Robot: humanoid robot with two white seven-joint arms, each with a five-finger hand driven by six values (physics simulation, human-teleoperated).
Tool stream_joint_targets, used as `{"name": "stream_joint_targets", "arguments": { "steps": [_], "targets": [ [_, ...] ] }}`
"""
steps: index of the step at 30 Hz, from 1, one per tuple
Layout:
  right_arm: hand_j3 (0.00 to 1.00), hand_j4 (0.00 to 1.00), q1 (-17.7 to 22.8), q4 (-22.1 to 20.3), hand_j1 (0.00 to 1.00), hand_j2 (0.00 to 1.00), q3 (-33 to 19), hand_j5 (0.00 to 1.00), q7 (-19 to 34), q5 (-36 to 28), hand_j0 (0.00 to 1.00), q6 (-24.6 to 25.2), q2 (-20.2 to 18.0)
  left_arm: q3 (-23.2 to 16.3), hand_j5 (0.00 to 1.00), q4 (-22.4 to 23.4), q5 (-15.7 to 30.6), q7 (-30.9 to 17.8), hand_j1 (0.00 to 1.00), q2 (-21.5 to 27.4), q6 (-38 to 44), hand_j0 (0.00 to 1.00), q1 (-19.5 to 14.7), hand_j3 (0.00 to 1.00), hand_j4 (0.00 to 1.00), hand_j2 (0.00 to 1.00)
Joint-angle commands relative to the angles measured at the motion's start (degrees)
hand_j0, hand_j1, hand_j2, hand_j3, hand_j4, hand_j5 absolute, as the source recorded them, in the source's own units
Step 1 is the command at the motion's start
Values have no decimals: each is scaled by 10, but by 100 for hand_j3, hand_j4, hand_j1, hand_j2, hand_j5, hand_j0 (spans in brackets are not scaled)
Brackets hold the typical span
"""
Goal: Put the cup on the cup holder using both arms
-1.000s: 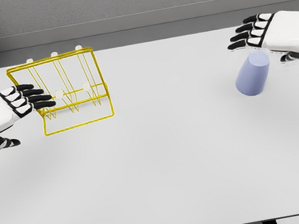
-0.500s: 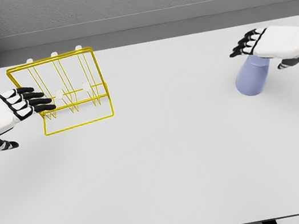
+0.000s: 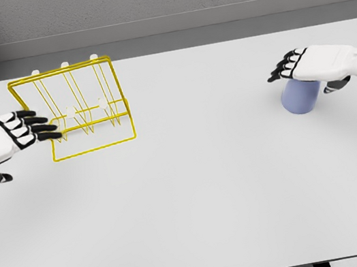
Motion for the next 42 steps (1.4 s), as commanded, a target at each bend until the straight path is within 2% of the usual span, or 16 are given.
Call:
{"name": "stream_joint_targets", "arguments": {
  "steps": [1,3,6,9,11,13,15,19,23,40,42],
  "targets": [
    [100,100,0,1,100,100,0,100,2,2,100,1,0,0,100,0,1,-15,100,12,1,100,0,100,100,100],
    [100,100,0,3,100,100,0,100,2,3,100,1,0,0,100,0,1,-17,100,15,1,100,0,100,100,100],
    [99,99,0,2,99,99,0,99,3,3,99,1,0,0,100,0,-34,-19,100,5,1,100,-4,100,100,100],
    [91,91,1,0,91,91,-1,91,11,3,91,1,0,0,100,0,-74,-35,100,-29,1,100,-23,100,100,100],
    [85,85,0,-1,85,85,-1,85,15,3,85,1,0,0,100,0,-82,-35,100,-41,1,100,-32,100,100,100],
    [83,83,1,-2,83,83,-1,83,16,4,83,1,0,0,100,0,-87,-35,100,-54,1,100,-40,100,100,100],
    [83,83,0,-1,83,83,-1,83,16,5,83,1,0,0,100,1,-83,-34,100,-65,1,100,-40,100,100,100],
    [76,76,0,-2,76,76,-1,76,27,4,76,1,0,-41,100,1,-15,-34,100,-69,1,100,-40,100,100,100],
    [70,70,0,-2,70,70,-1,70,28,4,70,1,0,-46,100,0,6,-34,100,-70,1,100,-40,100,100,100],
    [67,67,-16,-7,67,67,-8,67,28,-4,67,1,-3,-53,100,0,7,-34,100,-75,1,100,-40,100,100,100],
    [67,67,-16,-22,67,67,-9,67,28,-5,67,1,-7,-53,100,1,6,-35,100,-75,1,100,-40,100,100,100]
  ]
}}
